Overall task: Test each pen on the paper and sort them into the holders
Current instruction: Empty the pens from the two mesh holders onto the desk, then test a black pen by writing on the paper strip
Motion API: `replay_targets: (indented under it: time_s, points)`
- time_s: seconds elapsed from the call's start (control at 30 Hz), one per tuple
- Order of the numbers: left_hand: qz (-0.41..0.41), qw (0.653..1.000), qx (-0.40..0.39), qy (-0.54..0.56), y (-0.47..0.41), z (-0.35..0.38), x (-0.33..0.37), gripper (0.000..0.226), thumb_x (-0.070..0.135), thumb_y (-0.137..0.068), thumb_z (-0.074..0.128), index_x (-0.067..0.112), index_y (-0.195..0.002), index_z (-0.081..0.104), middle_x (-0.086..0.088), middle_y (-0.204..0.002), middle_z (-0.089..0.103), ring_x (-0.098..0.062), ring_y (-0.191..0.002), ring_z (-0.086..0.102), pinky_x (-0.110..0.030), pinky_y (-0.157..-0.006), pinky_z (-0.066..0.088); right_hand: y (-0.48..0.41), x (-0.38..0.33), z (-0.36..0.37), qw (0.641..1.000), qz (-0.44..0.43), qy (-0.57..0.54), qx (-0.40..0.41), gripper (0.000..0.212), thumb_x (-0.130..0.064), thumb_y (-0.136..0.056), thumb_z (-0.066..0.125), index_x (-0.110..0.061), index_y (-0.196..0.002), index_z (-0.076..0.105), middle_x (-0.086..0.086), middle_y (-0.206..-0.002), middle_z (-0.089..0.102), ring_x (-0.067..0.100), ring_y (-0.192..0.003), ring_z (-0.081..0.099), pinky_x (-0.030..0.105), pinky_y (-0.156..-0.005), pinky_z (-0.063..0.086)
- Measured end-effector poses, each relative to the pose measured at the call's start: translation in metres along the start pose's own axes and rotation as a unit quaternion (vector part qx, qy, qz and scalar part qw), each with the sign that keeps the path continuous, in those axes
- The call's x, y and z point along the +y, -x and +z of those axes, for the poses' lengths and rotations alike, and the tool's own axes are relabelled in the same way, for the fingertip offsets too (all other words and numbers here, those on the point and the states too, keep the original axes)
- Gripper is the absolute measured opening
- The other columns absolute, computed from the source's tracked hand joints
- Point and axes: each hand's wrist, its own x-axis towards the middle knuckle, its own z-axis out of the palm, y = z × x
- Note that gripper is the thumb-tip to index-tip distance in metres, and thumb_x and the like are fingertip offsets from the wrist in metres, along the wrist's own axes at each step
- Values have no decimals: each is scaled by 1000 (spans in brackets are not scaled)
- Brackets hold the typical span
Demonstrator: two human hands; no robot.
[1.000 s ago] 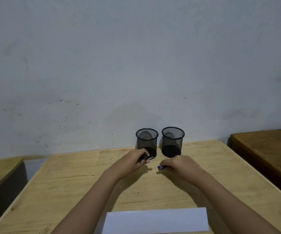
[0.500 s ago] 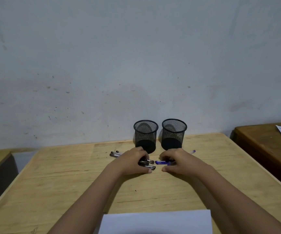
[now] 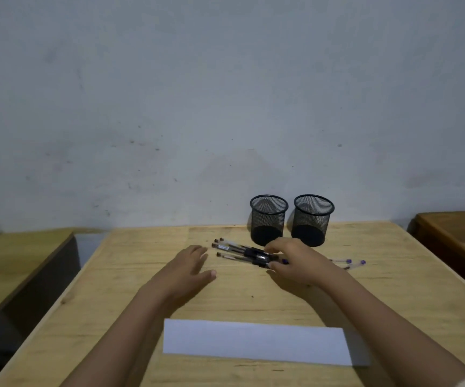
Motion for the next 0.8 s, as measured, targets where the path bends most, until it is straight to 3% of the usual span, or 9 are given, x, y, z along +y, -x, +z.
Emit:
replay_targets:
  time_s: [0.1,0.23,0.33,0.5,0.67,0.73,0.8]
  points:
    - [-42,998,-19,-29,22,-2,-25,63,49,-91,48,17,-142,33,4,-151,27,-16,-139,27,-31,-112,27,-8,-19,10,1000,-10,15,9,15,-22,-85,53,-16,-98,59,-1,-95,56,16,-86,52,34,-74,49]
    - [-54,998,-14,-37,33,1,-30,63,46,-94,45,15,-146,28,0,-156,19,-16,-143,18,-30,-114,19,-21,-29,27,999,-1,36,10,14,-20,-85,53,-15,-96,59,1,-95,53,18,-80,53,33,-68,48]
    - [-52,998,-7,-32,35,3,-26,62,43,-95,44,14,-146,27,-1,-157,17,-16,-144,16,-28,-114,15,-31,-32,36,999,5,53,2,17,-19,-86,52,-13,-99,62,2,-98,53,18,-84,53,31,-70,48]
    - [-55,998,-6,-23,37,5,-29,62,43,-95,44,15,-147,26,0,-157,16,-15,-144,15,-28,-115,14,-41,-32,35,998,17,54,-41,18,-15,-86,56,-13,-100,66,5,-102,56,22,-89,56,39,-78,52]
    - [-71,997,-21,-8,37,-3,-29,58,43,-93,48,15,-142,36,1,-153,27,-16,-141,24,-31,-114,20,-37,-48,16,985,51,-159,48,12,-11,-82,63,-17,-91,66,-1,-84,60,13,-75,56,27,-70,46]
    - [-79,996,-7,43,35,-7,-28,38,40,-91,52,17,-121,56,-2,-129,51,-17,-121,47,-36,-110,34,-31,-60,5,959,61,-269,67,13,-9,-81,66,-18,-88,61,-2,-81,58,11,-72,54,24,-72,47]
    - [-80,981,60,164,37,-11,-19,27,37,-90,55,18,-107,62,1,-111,58,-14,-103,55,-34,-97,46,-24,-72,-3,918,78,-381,84,18,-4,-80,68,-18,-80,56,-1,-77,55,14,-73,54,32,-78,53]
